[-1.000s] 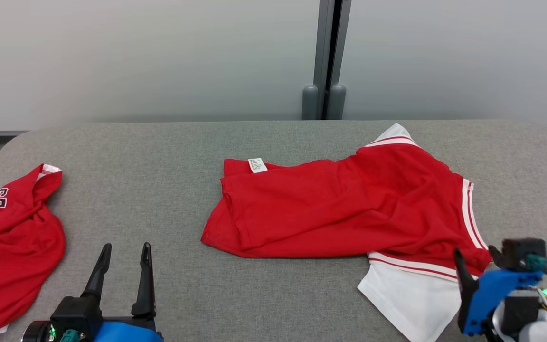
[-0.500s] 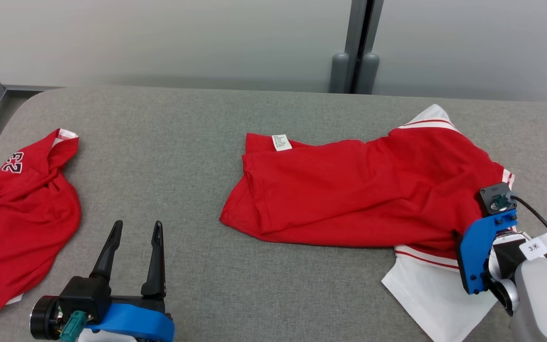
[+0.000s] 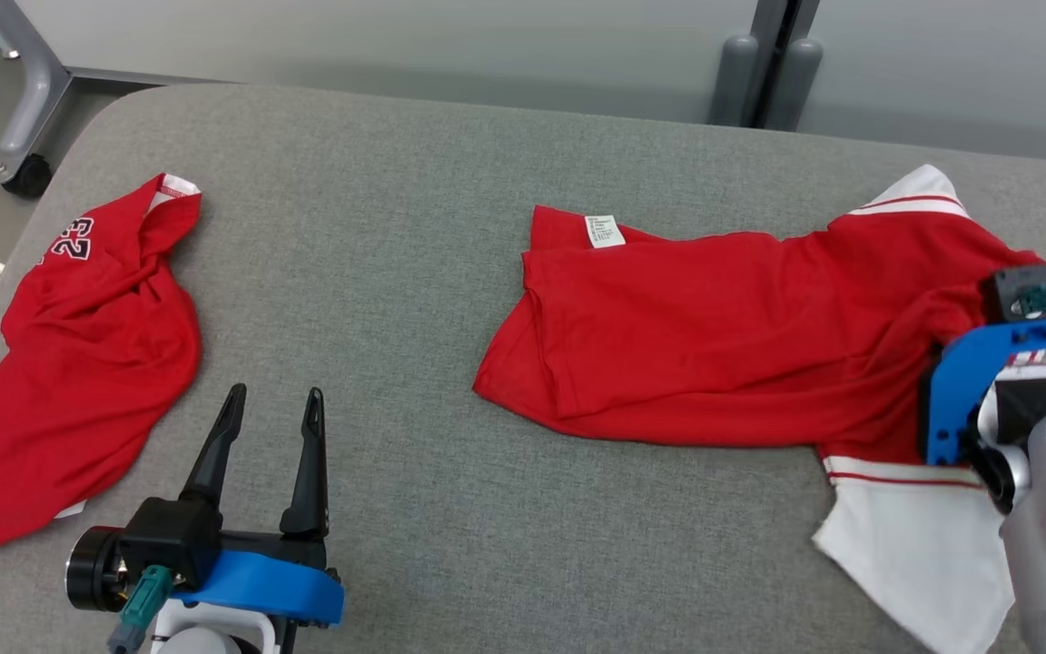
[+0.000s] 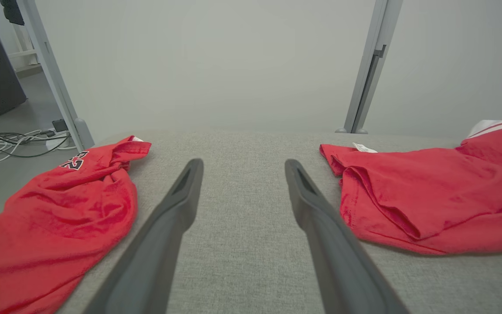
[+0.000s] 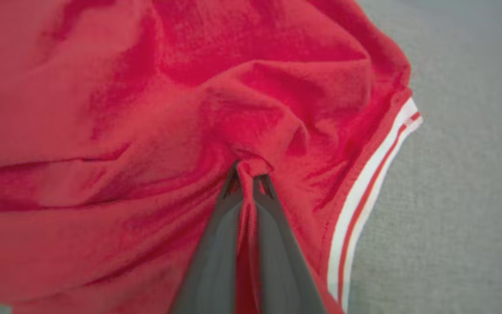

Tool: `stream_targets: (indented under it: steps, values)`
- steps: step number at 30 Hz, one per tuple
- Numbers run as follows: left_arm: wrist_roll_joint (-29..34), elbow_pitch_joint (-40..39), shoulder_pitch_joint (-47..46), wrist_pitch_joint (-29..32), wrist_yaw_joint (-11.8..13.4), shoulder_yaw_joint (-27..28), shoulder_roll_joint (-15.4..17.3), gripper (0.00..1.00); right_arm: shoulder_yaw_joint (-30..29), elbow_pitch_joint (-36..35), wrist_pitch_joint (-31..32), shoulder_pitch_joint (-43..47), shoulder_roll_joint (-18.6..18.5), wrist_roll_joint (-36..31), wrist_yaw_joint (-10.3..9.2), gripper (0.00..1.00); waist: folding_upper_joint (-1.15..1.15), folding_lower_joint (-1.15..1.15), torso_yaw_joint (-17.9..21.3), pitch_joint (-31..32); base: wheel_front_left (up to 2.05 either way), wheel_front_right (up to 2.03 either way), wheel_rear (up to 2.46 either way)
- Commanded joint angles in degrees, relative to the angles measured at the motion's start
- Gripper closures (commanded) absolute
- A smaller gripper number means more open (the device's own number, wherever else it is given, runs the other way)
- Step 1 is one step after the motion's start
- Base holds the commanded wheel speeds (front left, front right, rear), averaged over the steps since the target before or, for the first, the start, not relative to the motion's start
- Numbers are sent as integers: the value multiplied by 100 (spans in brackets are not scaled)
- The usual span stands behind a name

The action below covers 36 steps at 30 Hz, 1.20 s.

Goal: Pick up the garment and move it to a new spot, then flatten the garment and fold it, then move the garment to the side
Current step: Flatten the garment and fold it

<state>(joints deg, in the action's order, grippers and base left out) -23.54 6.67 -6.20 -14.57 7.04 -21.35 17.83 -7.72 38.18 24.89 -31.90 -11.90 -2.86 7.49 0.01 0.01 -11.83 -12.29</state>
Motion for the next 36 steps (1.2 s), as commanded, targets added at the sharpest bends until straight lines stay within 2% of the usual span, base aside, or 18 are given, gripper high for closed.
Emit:
stream_targets:
  steps: [1,10,11,12,13,18,22,27,36]
  values:
    - [37,2,-83,-30,-26,-9,-17,0,-11,-6,-126,-182,-20,-83,1,100,-1,-1,-48,-43,0,0,0]
    - [92,108,-265,-60,-135,-34,-119,0,89,323,-1191,-1165,-99,-499,1,100,-1,-1,-294,-203,0,0,0]
    - [93,128,-259,-60,-141,-29,-126,0,68,414,-1259,-1213,-80,-505,1,88,-1,-1,-305,-204,0,0,0]
    - [93,144,-260,-60,-142,-25,-135,0,26,521,-1284,-1248,-50,-491,1,5,-1,-1,-312,-197,0,0,0]
    - [98,157,-262,-62,-147,-16,-139,0,26,599,-1325,-1283,-12,-469,1,0,-1,-1,-313,-186,0,0,0]
    - [81,217,-164,-64,-132,66,-127,0,-78,897,-1483,-1170,54,-361,1,0,-1,-1,-196,-48,0,0,0]
    - [80,246,-101,-66,-116,129,-101,0,-138,653,-2057,-959,166,-162,1,0,-1,-1,10,130,0,0,0]
    - [78,278,36,-68,-93,179,-80,0,-207,-67,-2773,-346,408,223,1,0,-1,-1,310,407,0,0,0]
    - [28,335,360,-69,-22,273,-38,0,-209,-1726,-3521,1491,833,959,1,0,-1,-1,749,804,0,0,0]
